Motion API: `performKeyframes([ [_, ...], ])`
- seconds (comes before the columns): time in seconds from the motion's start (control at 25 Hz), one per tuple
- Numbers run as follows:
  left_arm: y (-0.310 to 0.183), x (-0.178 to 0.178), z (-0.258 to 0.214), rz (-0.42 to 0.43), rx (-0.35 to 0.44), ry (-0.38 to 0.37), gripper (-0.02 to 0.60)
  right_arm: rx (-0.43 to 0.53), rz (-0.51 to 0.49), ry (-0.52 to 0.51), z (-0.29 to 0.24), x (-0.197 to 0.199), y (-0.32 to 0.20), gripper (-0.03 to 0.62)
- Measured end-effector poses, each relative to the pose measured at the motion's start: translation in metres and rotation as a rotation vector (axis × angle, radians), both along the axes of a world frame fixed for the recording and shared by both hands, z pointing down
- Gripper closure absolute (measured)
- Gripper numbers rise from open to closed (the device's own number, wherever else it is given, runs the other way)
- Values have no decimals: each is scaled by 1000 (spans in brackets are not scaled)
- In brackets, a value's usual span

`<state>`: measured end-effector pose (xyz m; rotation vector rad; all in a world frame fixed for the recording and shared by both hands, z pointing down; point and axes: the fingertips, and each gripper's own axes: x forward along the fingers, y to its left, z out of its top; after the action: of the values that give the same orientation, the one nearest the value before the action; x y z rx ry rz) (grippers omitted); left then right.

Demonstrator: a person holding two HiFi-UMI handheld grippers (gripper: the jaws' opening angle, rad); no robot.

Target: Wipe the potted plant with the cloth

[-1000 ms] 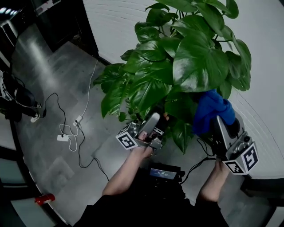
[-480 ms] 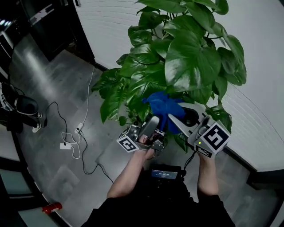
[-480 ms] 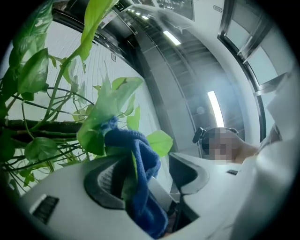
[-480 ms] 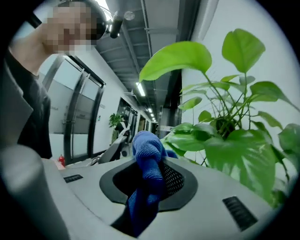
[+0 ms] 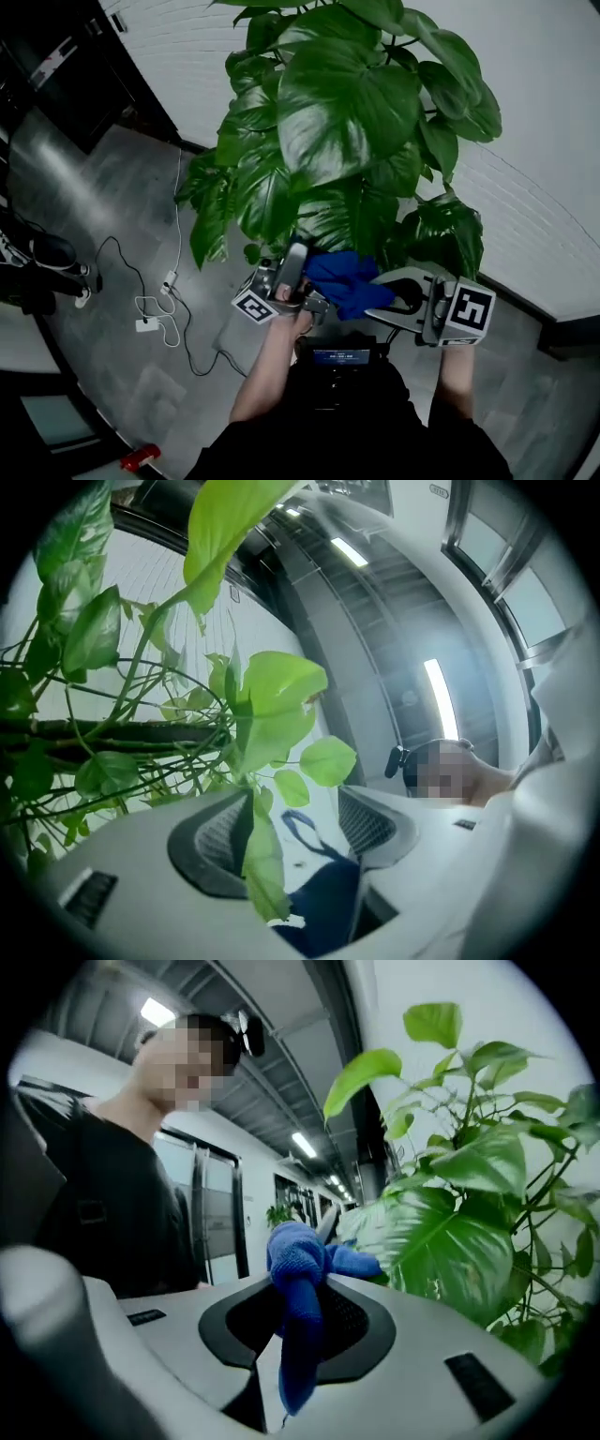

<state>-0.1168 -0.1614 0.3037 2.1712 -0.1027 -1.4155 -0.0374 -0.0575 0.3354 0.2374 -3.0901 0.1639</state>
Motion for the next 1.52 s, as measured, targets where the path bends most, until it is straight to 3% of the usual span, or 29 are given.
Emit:
performKeyframes([
  [0.12, 0, 16, 14, 25, -19, -23, 291, 75, 40, -249, -52, 61, 12, 499],
  [0.24, 3, 31, 25, 43, -19, -37, 278, 215, 233, -365, -97, 119, -2, 499],
  [0.4, 10, 47, 17, 56, 11, -37, 250, 320, 549, -252, -108, 141, -51, 498],
  [0.52, 11, 54, 6, 53, 33, -37, 250, 343, 612, -126, -92, 116, -87, 497],
  [0.68, 15, 59, -7, 37, 60, -43, 250, 296, 469, -28, -55, 56, -108, 497],
  [0.92, 18, 49, -7, -32, 55, -82, 250, 174, 131, 12, -15, 4, -60, 499],
  [1.04, 15, 41, 2, -74, 27, -101, 250, 139, 51, 17, 2, 9, -38, 499],
  [1.24, 27, 45, 20, -104, -16, -132, 250, 50, 6, -15, 24, 40, -7, 499],
  [1.4, 35, 40, 36, -159, -76, -145, 250, 34, -45, -103, 18, 63, 7, 499],
  [1.52, 42, 17, 45, -253, -117, -124, 250, 8, -90, -178, 9, 77, 21, 499],
])
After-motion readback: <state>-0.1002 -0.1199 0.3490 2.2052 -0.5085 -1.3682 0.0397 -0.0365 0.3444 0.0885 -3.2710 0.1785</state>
